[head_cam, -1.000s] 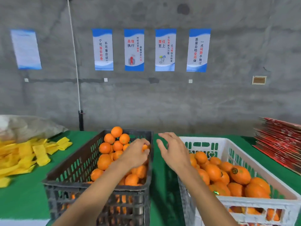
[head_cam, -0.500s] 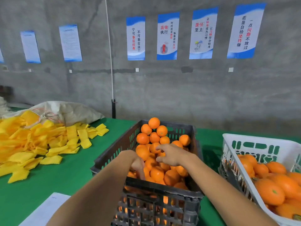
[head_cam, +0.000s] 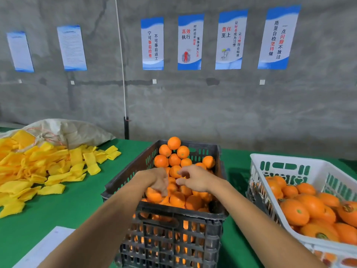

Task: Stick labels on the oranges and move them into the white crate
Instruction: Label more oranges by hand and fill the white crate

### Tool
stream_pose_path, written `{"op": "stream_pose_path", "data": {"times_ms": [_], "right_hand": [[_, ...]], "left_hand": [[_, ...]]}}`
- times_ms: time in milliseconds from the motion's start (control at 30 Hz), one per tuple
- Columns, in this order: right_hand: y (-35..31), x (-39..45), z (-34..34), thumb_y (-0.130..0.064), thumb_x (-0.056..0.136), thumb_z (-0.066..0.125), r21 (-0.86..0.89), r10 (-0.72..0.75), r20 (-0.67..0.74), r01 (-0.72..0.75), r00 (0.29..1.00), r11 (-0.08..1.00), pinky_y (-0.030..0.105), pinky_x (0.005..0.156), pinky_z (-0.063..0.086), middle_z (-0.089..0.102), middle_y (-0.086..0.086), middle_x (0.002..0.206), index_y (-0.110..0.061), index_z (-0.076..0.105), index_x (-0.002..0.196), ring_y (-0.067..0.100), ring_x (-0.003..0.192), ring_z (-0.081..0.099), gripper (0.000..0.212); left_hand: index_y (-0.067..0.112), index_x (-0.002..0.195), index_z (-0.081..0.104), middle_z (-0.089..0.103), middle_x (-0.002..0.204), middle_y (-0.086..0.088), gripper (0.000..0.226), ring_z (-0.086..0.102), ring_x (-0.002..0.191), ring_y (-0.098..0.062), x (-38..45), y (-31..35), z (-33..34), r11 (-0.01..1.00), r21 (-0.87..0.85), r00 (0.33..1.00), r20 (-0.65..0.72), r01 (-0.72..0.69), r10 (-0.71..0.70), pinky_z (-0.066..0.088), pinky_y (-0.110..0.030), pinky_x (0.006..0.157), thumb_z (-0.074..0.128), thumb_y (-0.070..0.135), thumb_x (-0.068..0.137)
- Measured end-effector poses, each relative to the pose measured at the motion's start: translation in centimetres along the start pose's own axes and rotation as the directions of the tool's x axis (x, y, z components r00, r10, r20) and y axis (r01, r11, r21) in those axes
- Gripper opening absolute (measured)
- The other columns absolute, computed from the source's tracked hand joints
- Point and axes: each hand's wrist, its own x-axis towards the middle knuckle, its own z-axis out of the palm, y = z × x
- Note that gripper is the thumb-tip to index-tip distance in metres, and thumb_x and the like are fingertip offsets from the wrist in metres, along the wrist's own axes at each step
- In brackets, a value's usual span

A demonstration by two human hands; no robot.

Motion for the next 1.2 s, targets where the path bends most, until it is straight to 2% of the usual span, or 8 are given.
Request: {"op": "stream_pose_path", "data": {"times_ms": [67, 200, 400, 567, 733, 933, 1033, 1200], "right_hand": [[-0.9, -1.8, -1.0, -0.041, 0.101, 0.059, 0.083, -0.044, -0.143, 0.056, 0.989, 0.995, 0.046, 0.109, 0.045, 0.059, 0.008, 0.142, -0.016, 0.058, 0.141, 0.026, 0.131, 0.055, 0.047], [-2.2, -6.5, -2.6, -0.042, 0.104, 0.051, 0.195, -0.035, -0.551, 0.170, 0.834, 0.966, 0.032, 0.099, 0.048, 0.071, 0.002, 0.125, -0.021, 0.066, 0.131, 0.020, 0.117, 0.064, 0.037], [-0.9, -15.2, -3.4, -0.034, 0.102, 0.061, 0.511, 0.151, -0.767, 0.450, 0.624, 0.733, 0.043, 0.101, 0.055, 0.070, -0.005, 0.127, -0.022, 0.065, 0.135, 0.011, 0.118, 0.065, 0.035], [2.2, -21.6, -0.4, -0.031, 0.099, 0.065, 0.529, 0.214, -0.796, 0.479, 0.566, 0.701, 0.019, 0.097, 0.053, 0.069, -0.023, 0.124, -0.030, 0.064, 0.134, -0.001, 0.119, 0.063, 0.035], [6.6, -24.7, 5.2, -0.032, 0.099, 0.065, 0.615, 0.293, -0.721, 0.384, 0.628, 0.689, 0.013, 0.092, 0.051, 0.068, -0.021, 0.130, -0.026, 0.064, 0.138, 0.000, 0.121, 0.063, 0.040], [10.3, -26.2, 12.7, -0.045, 0.097, 0.065, 0.698, 0.370, -0.560, 0.182, 0.741, 0.692, 0.019, 0.094, 0.054, 0.066, -0.018, 0.133, -0.036, 0.062, 0.138, -0.001, 0.119, 0.063, 0.042], [11.8, -26.6, 15.8, -0.045, 0.098, 0.064, 0.682, 0.365, -0.474, 0.072, 0.801, 0.728, 0.018, 0.094, 0.054, 0.065, -0.020, 0.132, -0.042, 0.061, 0.133, -0.003, 0.118, 0.063, 0.035], [14.1, -28.0, 17.8, -0.030, 0.107, 0.051, 0.495, 0.302, -0.429, -0.058, 0.852, 0.867, 0.026, 0.107, 0.047, 0.065, -0.011, 0.131, -0.029, 0.062, 0.135, -0.004, 0.121, 0.057, 0.030]], "left_hand": [[0.017, 0.113, 0.066, 0.065, 0.103, -0.004, 0.042, 0.062, 0.094, -0.022, -1.8, 1.0, -0.8, 0.955, -0.203, 0.932, -0.334, -0.216, 0.140, 0.052, -0.032, 0.075, 0.084, 0.021, 0.075], [0.018, 0.115, 0.067, 0.059, 0.105, 0.002, 0.049, 0.057, 0.093, -0.010, -6.5, 5.2, -1.5, 0.725, -0.298, 0.595, -0.782, -0.621, 0.187, 0.045, -0.019, 0.084, 0.088, 0.018, 0.070], [0.028, 0.132, 0.058, 0.059, 0.125, 0.009, 0.063, 0.057, 0.112, -0.001, -11.7, 13.3, 1.4, 0.544, -0.265, 0.416, -0.893, -0.796, 0.173, 0.051, -0.022, 0.091, 0.080, 0.032, 0.074], [0.018, 0.148, 0.046, 0.050, 0.145, 0.002, 0.072, 0.048, 0.133, -0.014, -13.0, 17.3, 8.0, 0.624, -0.096, 0.386, -0.854, -0.776, 0.349, 0.043, -0.028, 0.109, 0.077, 0.024, 0.083], [0.016, 0.153, 0.040, 0.043, 0.154, 0.000, 0.072, 0.042, 0.141, -0.016, -13.0, 17.6, 15.3, 0.678, -0.058, 0.445, -0.795, -0.732, 0.412, 0.041, -0.035, 0.114, 0.071, 0.026, 0.090], [0.024, 0.155, 0.032, 0.035, 0.151, 0.008, 0.074, 0.048, 0.132, -0.017, -11.5, 16.0, 23.8, 0.745, -0.257, 0.691, -0.630, -0.616, 0.354, 0.049, -0.036, 0.102, 0.071, 0.028, 0.092], [0.023, 0.153, 0.030, 0.034, 0.149, 0.005, 0.072, 0.054, 0.126, -0.023, -11.0, 15.1, 27.6, 0.791, -0.341, 0.805, -0.516, -0.508, 0.294, 0.050, -0.035, 0.095, 0.069, 0.028, 0.093], [0.025, 0.150, 0.027, 0.033, 0.145, 0.006, 0.068, 0.055, 0.125, -0.023, -10.8, 13.8, 31.6, 0.786, -0.425, 0.857, -0.455, -0.448, 0.242, 0.050, -0.037, 0.097, 0.068, 0.032, 0.096]]}}
